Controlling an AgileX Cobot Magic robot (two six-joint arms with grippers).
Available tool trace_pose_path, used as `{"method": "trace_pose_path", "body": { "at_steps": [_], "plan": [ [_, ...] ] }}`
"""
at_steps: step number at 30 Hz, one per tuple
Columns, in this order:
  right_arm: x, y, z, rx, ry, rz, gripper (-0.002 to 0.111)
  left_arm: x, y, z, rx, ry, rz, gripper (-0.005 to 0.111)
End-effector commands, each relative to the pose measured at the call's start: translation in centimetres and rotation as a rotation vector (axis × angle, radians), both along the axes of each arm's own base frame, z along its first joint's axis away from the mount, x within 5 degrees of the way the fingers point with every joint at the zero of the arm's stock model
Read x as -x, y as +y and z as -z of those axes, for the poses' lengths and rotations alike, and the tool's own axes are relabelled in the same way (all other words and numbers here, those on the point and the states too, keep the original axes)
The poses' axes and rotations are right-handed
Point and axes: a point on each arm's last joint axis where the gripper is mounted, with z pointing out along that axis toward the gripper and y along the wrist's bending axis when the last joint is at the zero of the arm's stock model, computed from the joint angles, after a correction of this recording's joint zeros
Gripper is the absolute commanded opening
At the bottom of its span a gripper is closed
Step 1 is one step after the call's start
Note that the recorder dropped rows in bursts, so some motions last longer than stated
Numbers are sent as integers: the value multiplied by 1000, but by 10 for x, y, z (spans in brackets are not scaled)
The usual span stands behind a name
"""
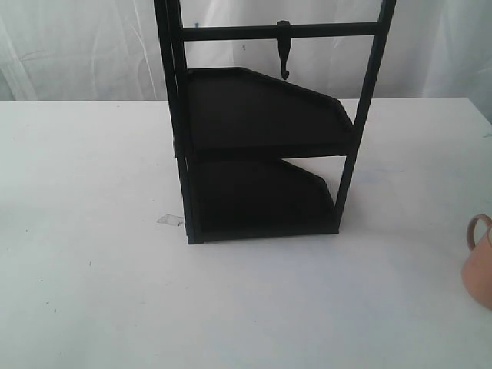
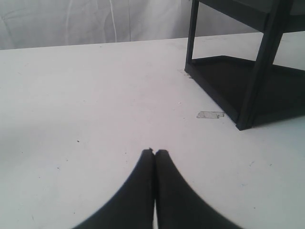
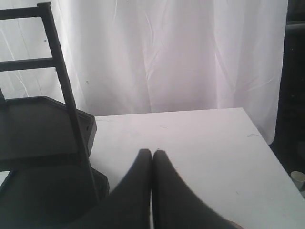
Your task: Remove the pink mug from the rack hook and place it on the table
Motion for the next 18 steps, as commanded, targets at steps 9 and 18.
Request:
{"method": "trace_pose_path", "body": {
  "at_steps": [9, 18],
  "plan": [
    [3, -3, 59, 23, 18, 27, 0, 0, 0, 2, 7, 5, -3, 0],
    [7, -4, 119, 32, 4, 41, 0, 0, 0, 2, 7, 5, -3, 0]
  ]
}}
